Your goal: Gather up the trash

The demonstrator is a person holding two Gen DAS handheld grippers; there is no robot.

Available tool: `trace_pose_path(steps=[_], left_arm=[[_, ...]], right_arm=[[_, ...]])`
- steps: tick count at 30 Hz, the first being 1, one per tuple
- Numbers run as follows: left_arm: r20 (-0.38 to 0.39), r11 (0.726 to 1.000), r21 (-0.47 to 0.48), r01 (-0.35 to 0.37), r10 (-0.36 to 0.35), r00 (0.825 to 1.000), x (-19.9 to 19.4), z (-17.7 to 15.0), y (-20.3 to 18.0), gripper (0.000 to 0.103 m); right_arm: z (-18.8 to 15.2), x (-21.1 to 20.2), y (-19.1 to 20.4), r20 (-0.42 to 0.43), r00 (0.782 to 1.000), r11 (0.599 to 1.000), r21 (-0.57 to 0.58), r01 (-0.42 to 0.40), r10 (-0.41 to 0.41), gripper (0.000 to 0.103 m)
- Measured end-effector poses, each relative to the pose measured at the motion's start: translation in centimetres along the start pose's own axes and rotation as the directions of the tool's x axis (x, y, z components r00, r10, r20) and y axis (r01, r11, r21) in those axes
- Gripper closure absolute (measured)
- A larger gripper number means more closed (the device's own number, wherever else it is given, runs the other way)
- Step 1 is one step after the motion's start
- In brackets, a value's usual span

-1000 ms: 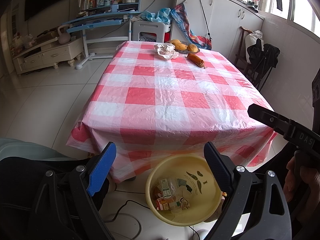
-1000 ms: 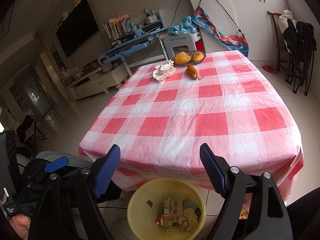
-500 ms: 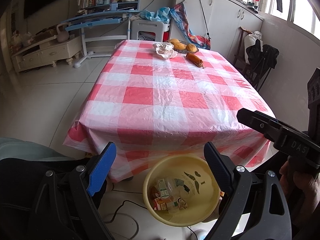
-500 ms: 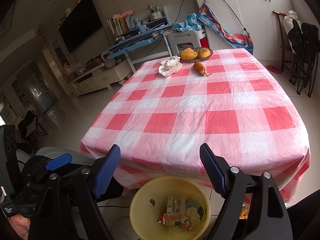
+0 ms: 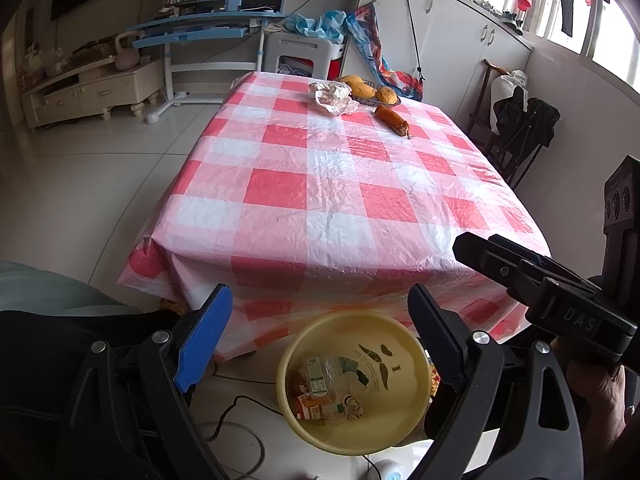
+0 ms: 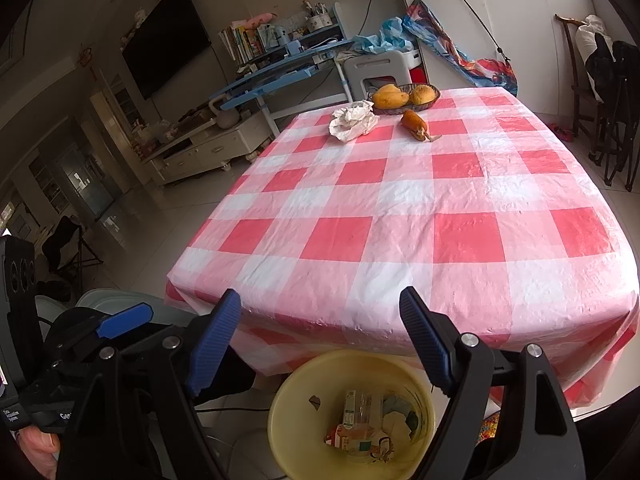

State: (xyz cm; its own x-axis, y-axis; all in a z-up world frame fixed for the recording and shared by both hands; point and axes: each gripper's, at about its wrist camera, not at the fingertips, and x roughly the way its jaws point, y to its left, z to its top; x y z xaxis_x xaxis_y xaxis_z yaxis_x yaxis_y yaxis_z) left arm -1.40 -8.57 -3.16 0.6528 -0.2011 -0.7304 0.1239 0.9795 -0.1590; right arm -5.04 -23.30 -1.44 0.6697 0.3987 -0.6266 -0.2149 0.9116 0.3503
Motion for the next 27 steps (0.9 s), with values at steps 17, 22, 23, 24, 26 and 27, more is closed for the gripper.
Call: trace_pose_path(steps=[17,22,23,24,26,27], left_arm=[[0.001,1.0,-0.003,0.002,-0.002,1.0,-0.03,-0.04,0.08,0.017],[0.002,1.0,-0.004,0.002,-0.002,1.0,-0.05,-0.03,0.12,0.017],[0.002,1.0,-0.005,0.002,-0.002,1.0,-0.07,-0.04,0.14,0.017],[0.002,1.0,-0.006,0.002,-0.002,1.0,-0.04,0.0,0.12,0.017],[0.007,1.0,-0.012,0.001,-0.001,1.0,-0.16,0.02,0.26,0.017],[0.012,1.0,-0.022,0.001,0.0,1.0,-0.31,0.09,0.47,0.017]], right_arm=[[-0.03,-0.11,0.02,0.003,1.0,1.0,0.0,0.001,-0.001,0.025],[-0.01,-0.3,0.06,0.005,1.0,1.0,0.0,0.001,-0.001,0.025],[0.01,-0.29,0.05,0.006,1.0,1.0,0.0,0.002,-0.002,0.025],[0.03,-0.28,0.05,0.006,1.0,1.0,0.0,0.002,-0.002,0.025],[0.04,-0.32,0.0,0.006,1.0,1.0,0.004,-0.001,0.001,0.025],[0.17,-0.45,-0.06,0.009,1.0,1.0,0.011,-0.004,0.004,0.025]])
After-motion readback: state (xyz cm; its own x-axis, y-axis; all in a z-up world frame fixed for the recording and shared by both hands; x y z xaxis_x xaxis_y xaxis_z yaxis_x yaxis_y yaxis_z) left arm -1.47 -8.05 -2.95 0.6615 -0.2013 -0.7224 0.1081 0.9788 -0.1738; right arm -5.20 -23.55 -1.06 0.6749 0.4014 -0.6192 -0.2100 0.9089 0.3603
